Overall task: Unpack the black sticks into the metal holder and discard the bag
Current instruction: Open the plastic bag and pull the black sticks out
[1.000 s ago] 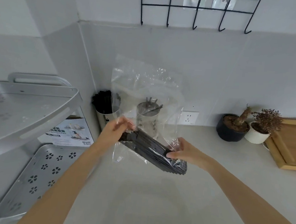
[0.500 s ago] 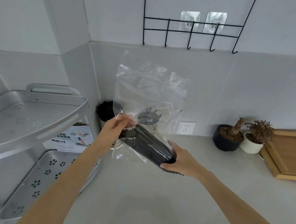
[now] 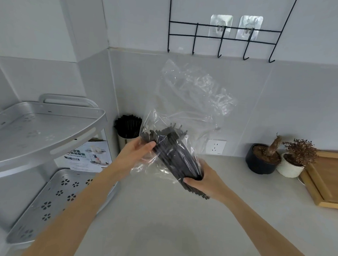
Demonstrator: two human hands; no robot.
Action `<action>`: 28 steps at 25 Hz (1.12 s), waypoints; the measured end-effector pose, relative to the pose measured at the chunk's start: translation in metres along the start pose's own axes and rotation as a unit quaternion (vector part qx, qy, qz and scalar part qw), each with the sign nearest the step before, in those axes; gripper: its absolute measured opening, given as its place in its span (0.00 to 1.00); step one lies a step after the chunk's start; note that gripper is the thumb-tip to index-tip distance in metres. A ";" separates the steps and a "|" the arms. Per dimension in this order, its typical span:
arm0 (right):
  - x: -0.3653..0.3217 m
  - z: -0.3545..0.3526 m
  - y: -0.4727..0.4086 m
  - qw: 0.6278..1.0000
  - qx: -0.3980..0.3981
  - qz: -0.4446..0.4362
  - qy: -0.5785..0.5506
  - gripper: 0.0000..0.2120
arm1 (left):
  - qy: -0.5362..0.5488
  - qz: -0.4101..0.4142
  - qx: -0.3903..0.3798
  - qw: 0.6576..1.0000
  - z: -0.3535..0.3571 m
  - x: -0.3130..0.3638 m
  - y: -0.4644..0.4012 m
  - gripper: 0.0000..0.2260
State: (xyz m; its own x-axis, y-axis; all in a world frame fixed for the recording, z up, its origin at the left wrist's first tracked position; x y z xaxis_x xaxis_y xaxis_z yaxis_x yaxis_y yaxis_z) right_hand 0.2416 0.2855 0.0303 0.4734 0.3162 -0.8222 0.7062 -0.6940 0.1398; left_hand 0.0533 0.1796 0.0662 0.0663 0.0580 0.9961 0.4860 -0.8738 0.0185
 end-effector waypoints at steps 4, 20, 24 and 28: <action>-0.010 0.009 0.001 1.000 -0.003 -0.009 0.002 0.36 | 0.030 0.024 0.029 0.999 0.010 0.002 0.000 0.06; -0.005 0.005 -0.010 0.986 0.101 0.028 -0.130 0.28 | 0.051 0.042 0.099 0.993 0.000 0.006 -0.001 0.02; -0.001 0.005 -0.012 0.987 0.100 0.030 -0.125 0.27 | 0.039 0.033 0.066 0.996 0.000 0.007 0.003 0.04; -0.008 0.010 -0.011 0.994 0.036 0.011 -0.107 0.25 | -0.014 0.037 0.048 0.998 0.003 0.006 0.001 0.07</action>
State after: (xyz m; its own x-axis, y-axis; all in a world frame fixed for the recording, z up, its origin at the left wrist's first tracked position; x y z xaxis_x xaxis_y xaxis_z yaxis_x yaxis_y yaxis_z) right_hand 0.2250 0.2838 0.0296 0.3609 0.1609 -0.9186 0.6539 -0.7460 0.1262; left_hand 0.0569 0.1810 0.0722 0.1276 0.0101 0.9918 0.5609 -0.8254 -0.0638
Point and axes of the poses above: each hand's wrist, its own y-axis away from the middle knuckle, its own z-axis out of the palm, x = y × z, the point moved 2 cm from there along -y, towards the middle knuckle
